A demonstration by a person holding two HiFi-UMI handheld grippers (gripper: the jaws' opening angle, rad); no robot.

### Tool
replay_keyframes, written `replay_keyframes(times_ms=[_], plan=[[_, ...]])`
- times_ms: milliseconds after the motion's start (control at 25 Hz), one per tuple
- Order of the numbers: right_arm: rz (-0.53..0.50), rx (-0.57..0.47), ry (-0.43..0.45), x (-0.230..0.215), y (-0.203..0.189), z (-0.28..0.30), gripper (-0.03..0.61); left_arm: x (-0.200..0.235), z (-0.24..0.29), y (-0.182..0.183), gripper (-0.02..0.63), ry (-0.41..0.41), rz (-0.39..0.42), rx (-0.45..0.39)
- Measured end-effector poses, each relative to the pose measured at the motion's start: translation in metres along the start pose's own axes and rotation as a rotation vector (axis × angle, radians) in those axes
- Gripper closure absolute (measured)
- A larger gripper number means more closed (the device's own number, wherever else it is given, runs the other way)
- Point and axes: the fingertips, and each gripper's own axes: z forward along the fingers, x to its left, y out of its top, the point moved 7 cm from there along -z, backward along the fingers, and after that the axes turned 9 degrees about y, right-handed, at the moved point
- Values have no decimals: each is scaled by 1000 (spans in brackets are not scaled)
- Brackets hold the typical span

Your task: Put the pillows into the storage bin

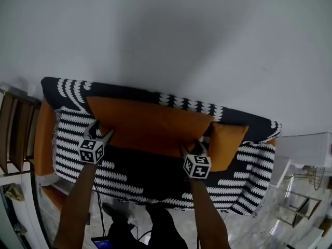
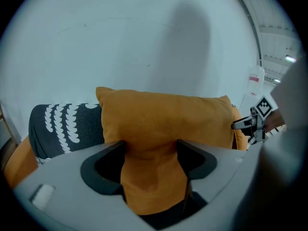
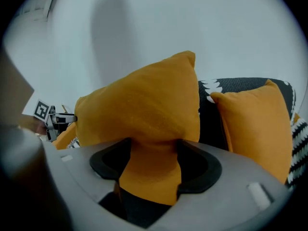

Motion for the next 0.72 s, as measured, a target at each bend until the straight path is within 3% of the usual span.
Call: replay_keyframes(times_ms=[160,280,520,600,720], plan=[[-43,8,-14,-4,4,16,290,-3,12,1,293,14,-10,-8],[-74,30,-12,-1,4,21,356,-5,14,-1,326,33,-23,-19],[-116,56,-20,14,0,5,534,-8,-6,-6,539,93,-68,-31],[-123,49,-22,20,-1,-4,549,-9,-17,-7,597,106,-54,-29],[-147,21,-17,35,5,-16,555,-5,-34,-9,606,131,-64,-37]])
